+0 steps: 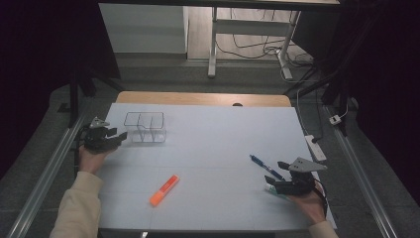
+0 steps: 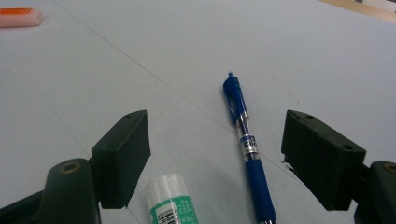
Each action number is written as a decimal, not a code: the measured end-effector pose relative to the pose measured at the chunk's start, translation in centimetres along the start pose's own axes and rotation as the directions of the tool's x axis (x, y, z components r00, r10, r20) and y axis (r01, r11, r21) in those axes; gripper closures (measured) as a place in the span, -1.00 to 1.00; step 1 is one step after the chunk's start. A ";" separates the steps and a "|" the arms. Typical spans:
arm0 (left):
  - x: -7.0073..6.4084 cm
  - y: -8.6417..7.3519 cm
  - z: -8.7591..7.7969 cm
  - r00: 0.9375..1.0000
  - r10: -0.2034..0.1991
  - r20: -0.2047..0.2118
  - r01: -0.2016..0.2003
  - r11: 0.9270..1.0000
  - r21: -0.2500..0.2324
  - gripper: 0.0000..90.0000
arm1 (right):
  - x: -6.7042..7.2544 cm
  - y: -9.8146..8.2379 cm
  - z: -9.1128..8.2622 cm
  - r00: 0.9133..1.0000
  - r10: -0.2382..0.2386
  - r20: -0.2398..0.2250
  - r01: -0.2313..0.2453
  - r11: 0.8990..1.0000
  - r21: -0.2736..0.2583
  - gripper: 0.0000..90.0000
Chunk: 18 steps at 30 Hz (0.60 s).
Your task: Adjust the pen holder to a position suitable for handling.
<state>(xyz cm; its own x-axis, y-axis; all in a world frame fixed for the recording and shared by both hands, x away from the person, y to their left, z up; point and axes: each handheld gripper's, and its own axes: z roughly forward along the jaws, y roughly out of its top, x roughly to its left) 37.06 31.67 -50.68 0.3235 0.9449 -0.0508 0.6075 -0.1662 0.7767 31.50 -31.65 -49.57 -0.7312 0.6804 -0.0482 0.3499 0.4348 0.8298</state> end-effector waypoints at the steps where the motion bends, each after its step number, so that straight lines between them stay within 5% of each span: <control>1: 0.1 -0.1 0.0 1.000 0.009 -0.007 -0.009 1.000 -0.009 0.18 | 0.0 0.0 0.0 1.000 -0.001 0.001 0.001 1.000 0.001 -0.48; 10: 0.6 0.1 1.0 0.999 0.036 -0.034 -0.037 0.999 -0.005 0.86 | 0.1 0.1 -0.1 1.000 -0.009 0.003 0.009 1.000 -0.005 -0.48; 18: 1.3 0.9 1.9 0.999 0.038 -0.018 -0.038 0.999 -0.013 0.98 | 0.1 0.1 -0.1 1.000 -0.004 0.004 0.004 1.000 -0.019 -0.47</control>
<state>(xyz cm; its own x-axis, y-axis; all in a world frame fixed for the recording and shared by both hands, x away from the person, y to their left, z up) 39.39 32.19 -51.30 0.3336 0.9427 -0.0101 0.5853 -0.1987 0.7861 31.38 -31.62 -49.46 -0.7305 0.6808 -0.0534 0.3360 0.4264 0.8398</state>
